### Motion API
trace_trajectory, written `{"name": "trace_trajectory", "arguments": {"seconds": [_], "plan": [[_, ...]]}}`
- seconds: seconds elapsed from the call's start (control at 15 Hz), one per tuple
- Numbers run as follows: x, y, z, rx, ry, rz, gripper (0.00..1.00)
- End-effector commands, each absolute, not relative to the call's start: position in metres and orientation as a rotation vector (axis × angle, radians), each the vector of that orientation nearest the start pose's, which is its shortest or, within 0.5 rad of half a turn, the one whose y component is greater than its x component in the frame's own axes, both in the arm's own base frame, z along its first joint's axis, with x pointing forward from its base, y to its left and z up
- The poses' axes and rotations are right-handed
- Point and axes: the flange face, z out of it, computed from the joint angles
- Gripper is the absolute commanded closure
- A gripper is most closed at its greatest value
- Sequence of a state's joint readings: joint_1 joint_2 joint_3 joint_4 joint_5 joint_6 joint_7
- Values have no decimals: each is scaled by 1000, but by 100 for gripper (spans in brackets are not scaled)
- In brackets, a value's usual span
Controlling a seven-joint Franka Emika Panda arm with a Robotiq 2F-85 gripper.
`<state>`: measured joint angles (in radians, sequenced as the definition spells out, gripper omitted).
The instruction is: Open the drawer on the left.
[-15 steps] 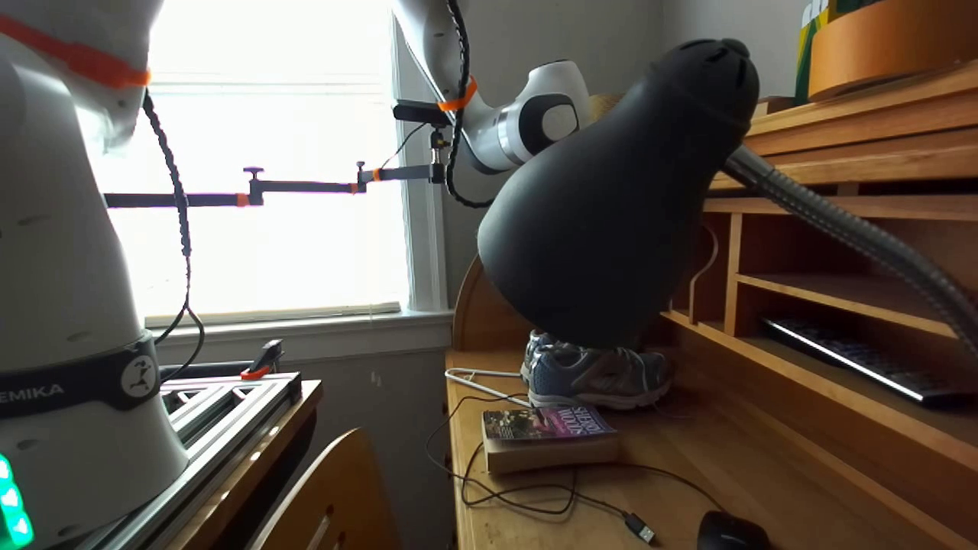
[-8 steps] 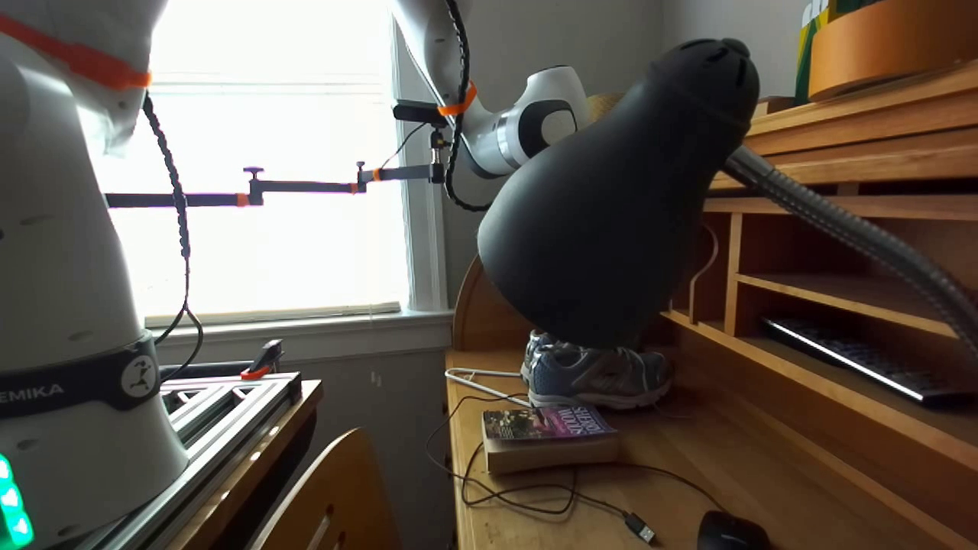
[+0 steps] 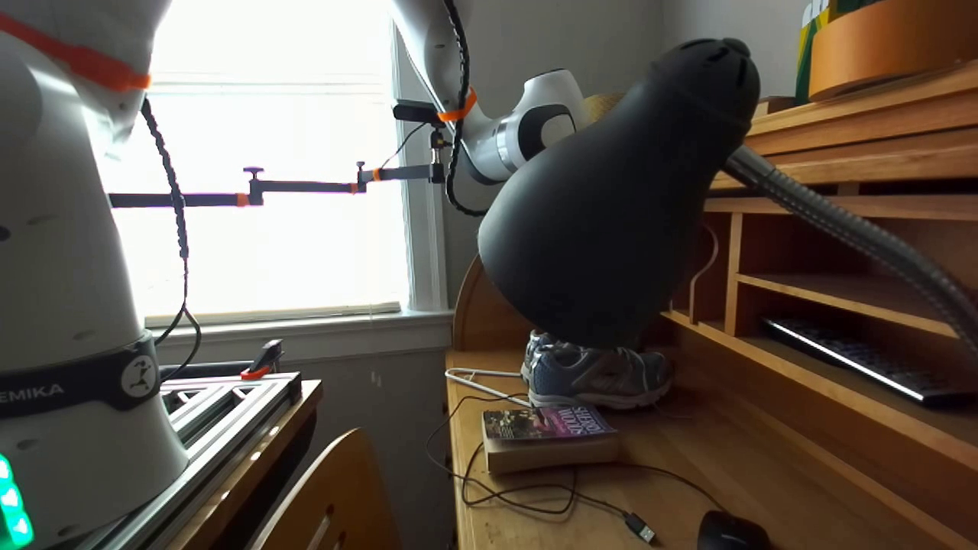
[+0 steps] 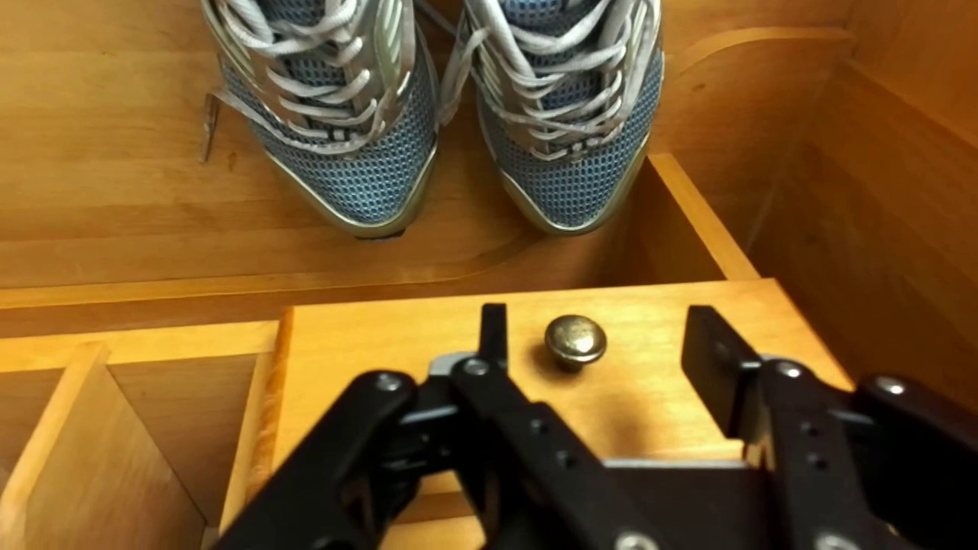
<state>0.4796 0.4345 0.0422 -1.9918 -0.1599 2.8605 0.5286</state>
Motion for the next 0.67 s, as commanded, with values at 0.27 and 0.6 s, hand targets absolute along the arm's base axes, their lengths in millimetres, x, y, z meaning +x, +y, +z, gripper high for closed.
{"name": "trace_trajectory", "arguments": {"seconds": [0.27, 0.6], "plan": [[569, 328, 274, -2921, -218, -681, 39], [574, 326, 260, -2949, -239, -696, 57]]}}
